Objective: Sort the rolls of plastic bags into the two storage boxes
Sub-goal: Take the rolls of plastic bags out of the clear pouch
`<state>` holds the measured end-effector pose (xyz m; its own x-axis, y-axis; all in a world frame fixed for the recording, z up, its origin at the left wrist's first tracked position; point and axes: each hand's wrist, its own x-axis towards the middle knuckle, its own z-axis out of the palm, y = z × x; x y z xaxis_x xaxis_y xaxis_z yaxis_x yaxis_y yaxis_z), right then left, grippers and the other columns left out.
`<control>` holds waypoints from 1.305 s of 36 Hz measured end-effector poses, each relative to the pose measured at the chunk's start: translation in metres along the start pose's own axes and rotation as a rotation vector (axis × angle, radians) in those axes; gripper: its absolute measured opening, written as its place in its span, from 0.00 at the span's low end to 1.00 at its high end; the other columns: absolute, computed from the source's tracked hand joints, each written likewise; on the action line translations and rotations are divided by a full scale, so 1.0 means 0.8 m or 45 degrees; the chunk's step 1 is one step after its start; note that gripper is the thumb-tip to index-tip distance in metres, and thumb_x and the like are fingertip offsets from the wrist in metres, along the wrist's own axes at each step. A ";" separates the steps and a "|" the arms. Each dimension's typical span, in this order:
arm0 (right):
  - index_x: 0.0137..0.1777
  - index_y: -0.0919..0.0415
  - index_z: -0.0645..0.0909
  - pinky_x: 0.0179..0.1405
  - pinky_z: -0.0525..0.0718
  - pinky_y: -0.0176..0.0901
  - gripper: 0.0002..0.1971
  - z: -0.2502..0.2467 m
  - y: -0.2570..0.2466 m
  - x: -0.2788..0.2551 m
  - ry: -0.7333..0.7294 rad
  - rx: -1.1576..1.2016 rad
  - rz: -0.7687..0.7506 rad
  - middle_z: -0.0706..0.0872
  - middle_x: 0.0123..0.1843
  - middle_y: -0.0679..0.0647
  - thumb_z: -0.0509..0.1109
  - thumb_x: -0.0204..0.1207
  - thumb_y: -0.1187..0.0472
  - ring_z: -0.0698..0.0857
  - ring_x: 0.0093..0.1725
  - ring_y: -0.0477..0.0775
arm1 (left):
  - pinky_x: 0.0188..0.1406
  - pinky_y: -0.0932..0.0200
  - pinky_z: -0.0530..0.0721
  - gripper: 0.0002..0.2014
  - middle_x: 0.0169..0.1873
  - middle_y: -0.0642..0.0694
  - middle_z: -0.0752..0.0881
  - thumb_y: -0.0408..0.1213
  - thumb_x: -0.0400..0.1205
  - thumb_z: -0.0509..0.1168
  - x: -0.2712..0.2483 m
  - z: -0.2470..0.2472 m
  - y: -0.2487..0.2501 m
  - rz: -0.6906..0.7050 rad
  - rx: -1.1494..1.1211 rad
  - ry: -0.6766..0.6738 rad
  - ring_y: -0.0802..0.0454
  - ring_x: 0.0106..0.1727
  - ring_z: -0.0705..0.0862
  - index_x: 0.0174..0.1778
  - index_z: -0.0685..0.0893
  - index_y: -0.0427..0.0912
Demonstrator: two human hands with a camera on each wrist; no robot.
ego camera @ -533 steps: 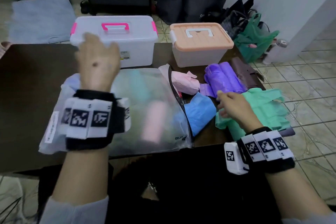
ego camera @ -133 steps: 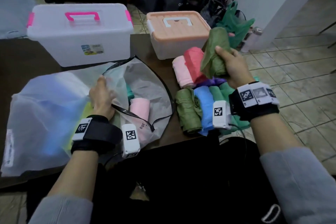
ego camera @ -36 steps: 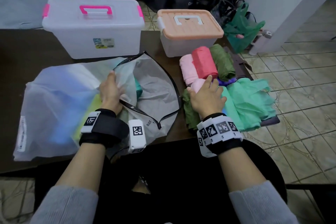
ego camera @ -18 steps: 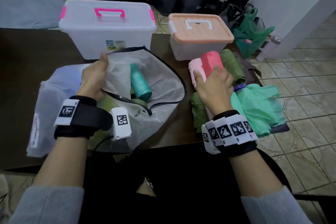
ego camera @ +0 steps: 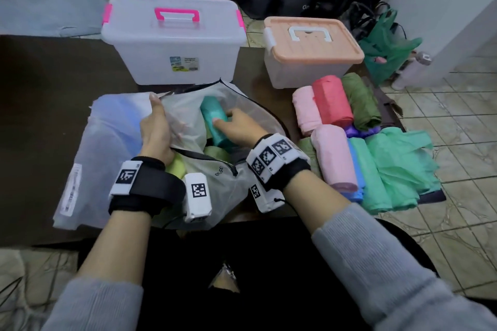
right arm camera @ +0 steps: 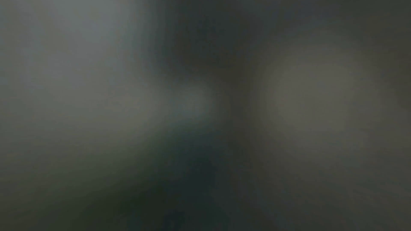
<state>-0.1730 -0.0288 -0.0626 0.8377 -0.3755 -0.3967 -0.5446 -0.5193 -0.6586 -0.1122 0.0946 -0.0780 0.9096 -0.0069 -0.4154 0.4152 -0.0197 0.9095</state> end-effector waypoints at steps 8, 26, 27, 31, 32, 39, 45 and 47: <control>0.60 0.69 0.77 0.45 0.78 0.44 0.21 0.007 -0.005 0.010 0.030 -0.001 0.033 0.84 0.56 0.62 0.68 0.77 0.51 0.82 0.49 0.59 | 0.38 0.60 0.78 0.24 0.32 0.50 0.77 0.60 0.84 0.52 0.012 -0.001 -0.007 -0.029 -0.049 -0.002 0.55 0.31 0.78 0.32 0.72 0.45; 0.52 0.62 0.79 0.43 0.83 0.44 0.11 -0.059 0.014 -0.040 -0.241 0.928 0.342 0.86 0.48 0.61 0.67 0.73 0.58 0.84 0.42 0.56 | 0.52 0.50 0.85 0.20 0.38 0.48 0.82 0.61 0.82 0.56 0.018 -0.003 -0.012 -0.072 -0.104 -0.021 0.50 0.39 0.84 0.39 0.75 0.46; 0.52 0.61 0.79 0.44 0.81 0.43 0.10 -0.067 0.018 -0.047 -0.304 1.038 0.353 0.86 0.45 0.59 0.66 0.73 0.59 0.84 0.42 0.55 | 0.55 0.48 0.85 0.20 0.39 0.48 0.82 0.61 0.82 0.56 0.018 -0.003 -0.012 -0.074 -0.102 -0.016 0.49 0.41 0.84 0.39 0.75 0.46; 0.57 0.60 0.80 0.49 0.82 0.45 0.24 -0.095 0.041 -0.070 -0.444 1.493 0.250 0.88 0.48 0.57 0.71 0.58 0.60 0.86 0.46 0.55 | 0.61 0.44 0.82 0.21 0.39 0.48 0.81 0.62 0.81 0.56 0.015 -0.005 -0.009 -0.084 -0.072 -0.016 0.44 0.48 0.83 0.39 0.75 0.47; 0.58 0.60 0.80 0.51 0.83 0.47 0.28 -0.101 0.047 -0.075 -0.480 1.599 0.193 0.88 0.50 0.57 0.75 0.54 0.61 0.87 0.47 0.56 | 0.60 0.46 0.83 0.21 0.39 0.49 0.81 0.62 0.81 0.56 0.015 -0.005 -0.009 -0.082 -0.074 -0.017 0.45 0.48 0.83 0.39 0.75 0.47; 0.65 0.63 0.80 0.62 0.81 0.55 0.28 -0.158 0.099 -0.121 -0.190 1.672 -0.177 0.84 0.62 0.59 0.74 0.61 0.65 0.84 0.59 0.60 | 0.53 0.50 0.85 0.20 0.40 0.51 0.82 0.61 0.82 0.57 0.009 -0.003 -0.010 -0.067 -0.101 -0.017 0.49 0.45 0.84 0.47 0.76 0.46; 0.54 0.67 0.81 0.40 0.82 0.46 0.27 -0.195 0.148 -0.150 0.639 0.785 0.045 0.86 0.47 0.58 0.75 0.53 0.55 0.84 0.42 0.55 | 0.53 0.54 0.82 0.27 0.53 0.49 0.81 0.60 0.84 0.55 0.000 -0.001 -0.008 -0.043 -0.050 0.001 0.50 0.50 0.81 0.69 0.73 0.42; 0.47 0.61 0.77 0.34 0.80 0.44 0.15 -0.195 0.165 -0.154 0.762 0.569 0.184 0.82 0.44 0.56 0.75 0.63 0.59 0.82 0.38 0.52 | 0.58 0.52 0.82 0.30 0.59 0.47 0.79 0.60 0.83 0.55 0.002 -0.001 -0.008 -0.041 -0.043 0.006 0.48 0.55 0.81 0.72 0.71 0.41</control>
<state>-0.3544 -0.1707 -0.0013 0.5244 -0.8347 -0.1680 -0.4717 -0.1206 -0.8735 -0.1137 0.0957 -0.0845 0.8957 -0.0018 -0.4446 0.4446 0.0138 0.8956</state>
